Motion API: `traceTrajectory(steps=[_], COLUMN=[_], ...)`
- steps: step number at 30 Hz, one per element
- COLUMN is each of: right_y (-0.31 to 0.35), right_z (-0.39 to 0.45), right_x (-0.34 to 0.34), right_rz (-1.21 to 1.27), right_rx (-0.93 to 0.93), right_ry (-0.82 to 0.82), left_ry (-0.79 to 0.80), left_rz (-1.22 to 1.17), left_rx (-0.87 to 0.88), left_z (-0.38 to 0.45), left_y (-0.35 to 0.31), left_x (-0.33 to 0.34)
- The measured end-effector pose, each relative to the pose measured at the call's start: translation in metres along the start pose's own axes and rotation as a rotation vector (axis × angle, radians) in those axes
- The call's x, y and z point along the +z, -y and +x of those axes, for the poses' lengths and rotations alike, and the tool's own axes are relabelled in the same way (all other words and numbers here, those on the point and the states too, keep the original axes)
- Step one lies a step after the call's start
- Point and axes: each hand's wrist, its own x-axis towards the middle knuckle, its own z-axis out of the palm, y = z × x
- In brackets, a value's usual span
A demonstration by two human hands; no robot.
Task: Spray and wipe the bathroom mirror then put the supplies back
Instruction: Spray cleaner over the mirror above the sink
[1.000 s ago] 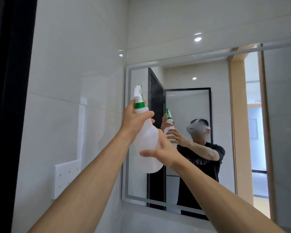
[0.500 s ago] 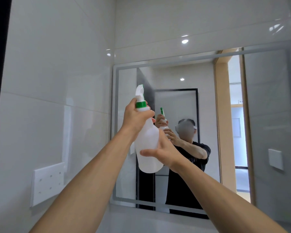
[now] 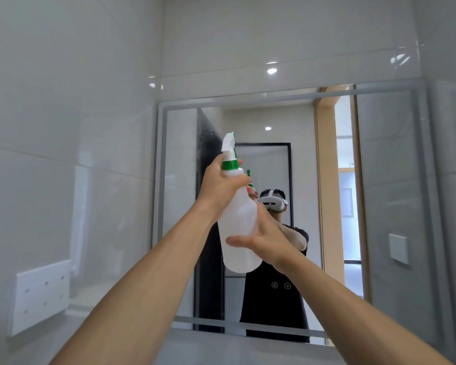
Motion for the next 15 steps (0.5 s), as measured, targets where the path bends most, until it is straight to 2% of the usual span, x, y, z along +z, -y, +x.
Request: traceTrajectory(steps=[11,15], right_y=[0.002,-0.001], right_z=[-0.013,-0.016], right_x=[-0.035,-0.039], right_rz=[-0.056,-0.054], right_rx=[0.042,0.038], right_ry=[-0.013,-0.028], left_ry=[-0.039,-0.005], left_rz=[-0.042,-0.065], left_rx=[0.012,0.005], left_z=[0.007,0.008], left_y=[0.006,0.007], left_x=[0.034,0.041])
